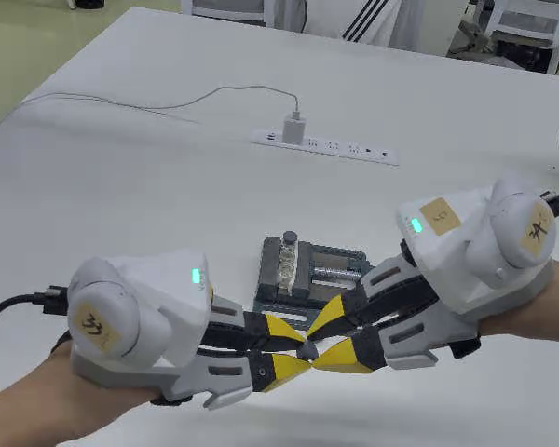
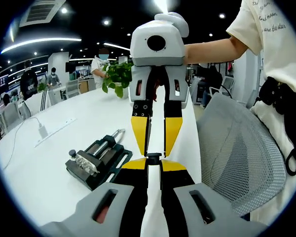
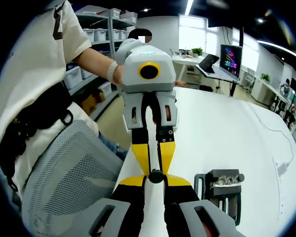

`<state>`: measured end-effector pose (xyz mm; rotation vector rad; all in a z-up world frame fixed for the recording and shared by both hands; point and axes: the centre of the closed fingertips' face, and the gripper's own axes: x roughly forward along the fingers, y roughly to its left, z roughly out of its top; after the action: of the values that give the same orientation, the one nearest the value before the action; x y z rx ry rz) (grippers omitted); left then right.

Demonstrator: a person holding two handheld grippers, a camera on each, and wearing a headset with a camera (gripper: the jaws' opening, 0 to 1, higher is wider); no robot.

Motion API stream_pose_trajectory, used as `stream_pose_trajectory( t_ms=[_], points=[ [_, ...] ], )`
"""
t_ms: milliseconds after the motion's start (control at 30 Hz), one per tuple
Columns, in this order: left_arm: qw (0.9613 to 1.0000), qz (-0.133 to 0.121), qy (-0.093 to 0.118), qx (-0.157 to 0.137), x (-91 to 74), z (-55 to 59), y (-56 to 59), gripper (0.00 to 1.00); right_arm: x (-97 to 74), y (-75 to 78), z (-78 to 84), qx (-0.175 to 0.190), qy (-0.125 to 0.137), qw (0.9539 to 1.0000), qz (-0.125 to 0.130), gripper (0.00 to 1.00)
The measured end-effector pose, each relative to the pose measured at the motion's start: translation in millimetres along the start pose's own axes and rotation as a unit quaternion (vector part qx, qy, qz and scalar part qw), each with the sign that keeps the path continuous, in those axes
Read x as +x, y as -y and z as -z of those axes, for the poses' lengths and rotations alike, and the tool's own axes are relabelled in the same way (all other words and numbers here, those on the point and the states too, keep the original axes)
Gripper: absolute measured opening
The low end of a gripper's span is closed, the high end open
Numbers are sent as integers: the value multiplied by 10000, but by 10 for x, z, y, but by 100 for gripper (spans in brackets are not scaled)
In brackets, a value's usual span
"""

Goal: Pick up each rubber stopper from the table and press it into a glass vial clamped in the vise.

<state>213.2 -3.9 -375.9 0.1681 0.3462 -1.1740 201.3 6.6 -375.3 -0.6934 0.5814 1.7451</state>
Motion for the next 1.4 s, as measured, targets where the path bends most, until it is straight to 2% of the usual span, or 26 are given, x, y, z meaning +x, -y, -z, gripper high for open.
stream_pose_trajectory(
  t_ms=[233, 633, 1000, 1400],
  points=[
    [9997, -25, 138, -210, 1, -3, 22, 4, 0, 4, 5, -124, -32, 9999, 20, 8],
    [9997, 109, 207, 14, -8, -49, 34, 4, -39, 3, -20, -134, -41, 9999, -62, 8],
    [9997, 174, 153, 100, -9, -45, 31, 4, -35, -1, -22, -91, -100, 9998, -149, 7],
    [9999, 113, -7, -43, 16, 28, 41, 5, 24, -19, 14, 38, -236, 9996, -118, 6]
  ],
)
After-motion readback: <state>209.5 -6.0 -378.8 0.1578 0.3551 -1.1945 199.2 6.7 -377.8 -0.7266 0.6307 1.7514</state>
